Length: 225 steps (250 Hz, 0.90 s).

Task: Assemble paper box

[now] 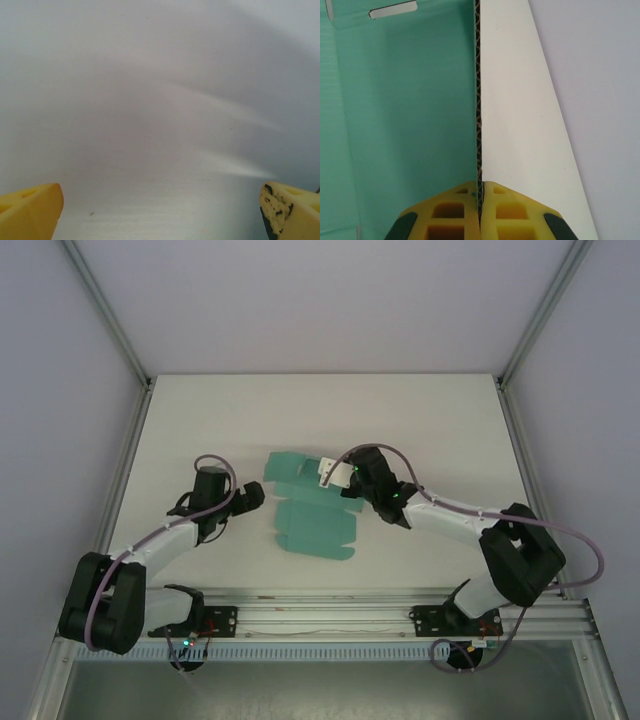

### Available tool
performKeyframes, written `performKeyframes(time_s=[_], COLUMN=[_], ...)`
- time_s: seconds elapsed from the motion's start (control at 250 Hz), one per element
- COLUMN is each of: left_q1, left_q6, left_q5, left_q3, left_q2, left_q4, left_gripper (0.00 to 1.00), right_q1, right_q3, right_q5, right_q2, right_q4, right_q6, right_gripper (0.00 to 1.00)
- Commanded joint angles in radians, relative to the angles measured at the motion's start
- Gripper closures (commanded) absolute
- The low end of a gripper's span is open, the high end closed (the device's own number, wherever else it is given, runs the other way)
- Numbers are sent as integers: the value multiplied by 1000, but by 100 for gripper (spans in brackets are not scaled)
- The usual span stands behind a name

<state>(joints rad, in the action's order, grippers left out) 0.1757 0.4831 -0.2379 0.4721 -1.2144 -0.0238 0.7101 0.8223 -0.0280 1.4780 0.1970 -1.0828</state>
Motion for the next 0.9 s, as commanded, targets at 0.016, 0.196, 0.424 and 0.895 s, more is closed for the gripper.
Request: performKeyframes(time_s=[0.016,0.196,0.424,0.895], left_q1=[-5,-4,-1,119], left_q6=[-35,-71,-89,-130], left_q5=[-17,-62,-114,-309], left_q3=[-25,-37,-108,-102], left_q2=[2,-29,-30,-54], left_q4=[-98,-176,-321,-459], left_gripper=[0,0,4,5], right_q1=[-7,-12,-19,-23], right_q3=[13,9,10,31], right_q5=[-51,-82,-131,-153], right_q2=[-37,-61,-95,-91], right_q4=[-30,-23,-44,-60], right_q6=[33,67,108,149], right_gripper=[98,98,98,98])
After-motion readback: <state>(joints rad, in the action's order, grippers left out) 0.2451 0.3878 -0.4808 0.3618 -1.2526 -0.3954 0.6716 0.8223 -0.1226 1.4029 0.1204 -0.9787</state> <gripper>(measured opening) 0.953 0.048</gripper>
